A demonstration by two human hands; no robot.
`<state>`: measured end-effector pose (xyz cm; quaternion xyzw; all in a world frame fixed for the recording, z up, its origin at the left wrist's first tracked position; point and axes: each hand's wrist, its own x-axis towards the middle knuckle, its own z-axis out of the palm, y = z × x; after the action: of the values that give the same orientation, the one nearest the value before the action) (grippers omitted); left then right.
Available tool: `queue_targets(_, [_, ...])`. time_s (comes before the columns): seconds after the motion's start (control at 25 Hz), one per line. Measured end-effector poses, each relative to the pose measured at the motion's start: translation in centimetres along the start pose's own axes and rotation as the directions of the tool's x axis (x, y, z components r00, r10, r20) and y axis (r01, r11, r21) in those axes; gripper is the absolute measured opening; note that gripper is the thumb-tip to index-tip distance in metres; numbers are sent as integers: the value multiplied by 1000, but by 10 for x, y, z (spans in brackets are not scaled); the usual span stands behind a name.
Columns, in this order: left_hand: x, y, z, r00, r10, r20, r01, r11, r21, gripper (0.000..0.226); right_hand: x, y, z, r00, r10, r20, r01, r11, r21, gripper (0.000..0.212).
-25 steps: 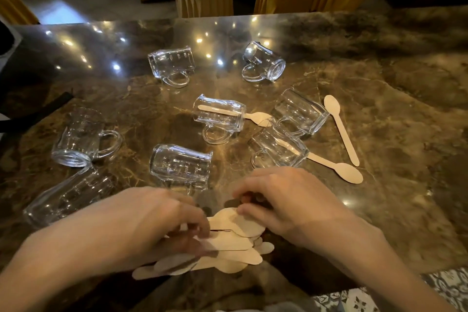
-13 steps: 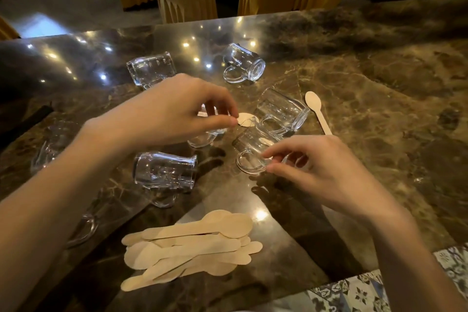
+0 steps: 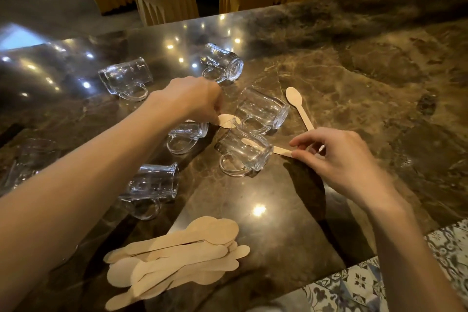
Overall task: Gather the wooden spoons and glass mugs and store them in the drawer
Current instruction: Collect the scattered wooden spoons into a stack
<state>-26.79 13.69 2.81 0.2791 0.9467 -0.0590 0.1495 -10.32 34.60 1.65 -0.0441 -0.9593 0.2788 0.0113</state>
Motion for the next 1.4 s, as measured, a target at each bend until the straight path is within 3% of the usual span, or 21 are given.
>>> queue_targets(0.2, [7, 6, 7, 997, -59, -50, 64, 992, 106, 26, 4, 15, 17, 999, 21, -31, -28, 974, -227, 24])
queue_targets(0.48, [11, 5, 9, 995, -69, -70, 76, 992, 100, 21, 7, 17, 18, 1000, -18, -1, 16, 949, -313, 16])
queue_targets(0.76, [22, -3, 3, 998, -67, 9, 67, 998, -7, 21, 10, 12, 16, 999, 35, 8, -33, 983, -180, 10])
queue_targets(1.0, [14, -10, -12, 988, 5, -151, -11, 999, -39, 20, 6, 1, 4, 999, -8, -54, -1, 986, -169, 15])
queue_targets(1.2, [-10, -16, -31, 959, 26, -283, -86, 976, -199, 12, 0, -21, -7, 991, -87, -105, 73, 989, -131, 14])
queue_targets(1.4, [-53, -19, -52, 949, 120, -292, -216, 921, -324, 16, -8, -46, -12, 977, -203, -71, 194, 973, -125, 14])
